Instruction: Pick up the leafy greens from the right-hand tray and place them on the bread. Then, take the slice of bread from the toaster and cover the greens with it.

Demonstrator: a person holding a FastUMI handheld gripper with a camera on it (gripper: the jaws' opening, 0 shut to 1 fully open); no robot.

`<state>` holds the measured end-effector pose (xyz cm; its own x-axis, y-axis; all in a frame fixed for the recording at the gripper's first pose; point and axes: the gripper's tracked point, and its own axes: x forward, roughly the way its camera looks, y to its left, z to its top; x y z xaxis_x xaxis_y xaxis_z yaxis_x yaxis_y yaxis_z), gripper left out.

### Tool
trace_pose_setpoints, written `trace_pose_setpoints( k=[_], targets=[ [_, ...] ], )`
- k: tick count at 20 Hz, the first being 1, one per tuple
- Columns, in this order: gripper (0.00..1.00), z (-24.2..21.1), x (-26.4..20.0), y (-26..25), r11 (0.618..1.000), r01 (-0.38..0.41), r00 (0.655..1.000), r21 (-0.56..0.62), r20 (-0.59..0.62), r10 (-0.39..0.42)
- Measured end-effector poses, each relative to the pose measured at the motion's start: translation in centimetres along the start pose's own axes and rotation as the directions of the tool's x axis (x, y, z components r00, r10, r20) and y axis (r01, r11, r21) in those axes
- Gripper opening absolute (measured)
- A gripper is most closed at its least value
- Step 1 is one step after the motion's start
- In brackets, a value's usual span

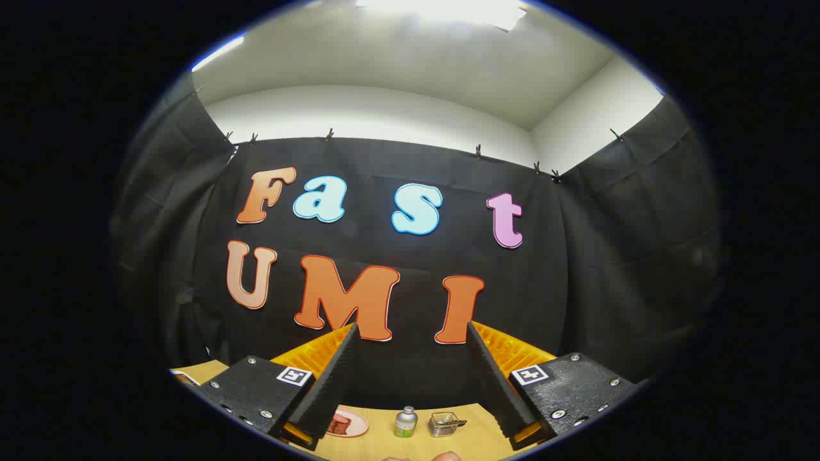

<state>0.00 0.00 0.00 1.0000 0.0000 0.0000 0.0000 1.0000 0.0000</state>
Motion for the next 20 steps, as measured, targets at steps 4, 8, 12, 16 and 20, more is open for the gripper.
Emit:
trace_pose_setpoints(
  k=[4, 8, 12, 16, 20],
  targets=[
    [0.98, -0.4, -0.1, 0.2, 1.000, -0.017, 1.000, 0.001, -0.017, 0.017],
    [0.98, -0.5, -0.3, -0.2, 1.000, -0.024, 1.000, 0.007, -0.020, 0.024],
    [0.98, -0.4, -0.4, -1.2, 1.000, -0.009, 1.000, -0.012, -0.015, 0.009],
    [0.98, -0.2, -0.4, -1.7, 1.000, -0.003, 1.000, -0.008, -0.012, 0.003],
    [0.98, -0.5, -0.4, -1.6, 1.000, -0.005, 1.000, -0.004, -0.019, 0.005]
  ],
)
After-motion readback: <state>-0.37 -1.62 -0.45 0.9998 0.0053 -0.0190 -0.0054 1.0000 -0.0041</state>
